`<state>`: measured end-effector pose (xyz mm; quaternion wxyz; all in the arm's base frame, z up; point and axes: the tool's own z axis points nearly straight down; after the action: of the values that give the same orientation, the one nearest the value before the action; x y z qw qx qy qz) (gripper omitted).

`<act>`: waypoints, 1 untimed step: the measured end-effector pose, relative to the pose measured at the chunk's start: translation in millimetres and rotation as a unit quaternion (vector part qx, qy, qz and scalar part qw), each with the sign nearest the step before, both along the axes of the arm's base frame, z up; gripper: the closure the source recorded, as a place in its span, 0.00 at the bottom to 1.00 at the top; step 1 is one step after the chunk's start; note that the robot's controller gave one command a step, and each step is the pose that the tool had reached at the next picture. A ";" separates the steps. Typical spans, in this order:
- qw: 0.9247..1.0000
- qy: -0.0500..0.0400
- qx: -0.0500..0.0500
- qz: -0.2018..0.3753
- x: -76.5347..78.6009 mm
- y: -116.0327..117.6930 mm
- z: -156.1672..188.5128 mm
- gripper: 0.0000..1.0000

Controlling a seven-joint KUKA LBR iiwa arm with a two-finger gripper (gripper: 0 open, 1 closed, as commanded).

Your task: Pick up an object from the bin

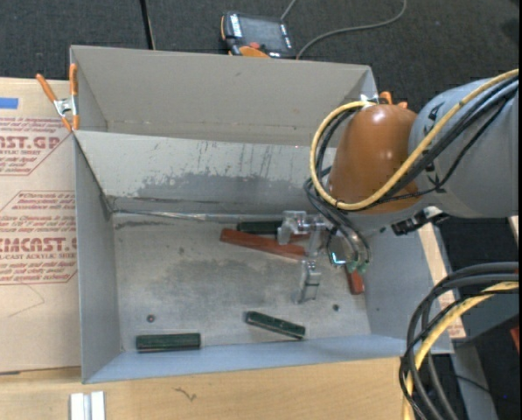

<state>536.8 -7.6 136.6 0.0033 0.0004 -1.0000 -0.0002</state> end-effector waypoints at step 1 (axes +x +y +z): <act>0.992 -0.005 0.000 -0.129 55.4 -28.6 -67.1 0.00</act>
Offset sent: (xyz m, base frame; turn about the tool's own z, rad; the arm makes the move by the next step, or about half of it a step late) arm 0.0546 -0.0296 -0.0666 0.2588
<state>592.3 -36.2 69.5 -0.0019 -0.1283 -0.9917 -0.0006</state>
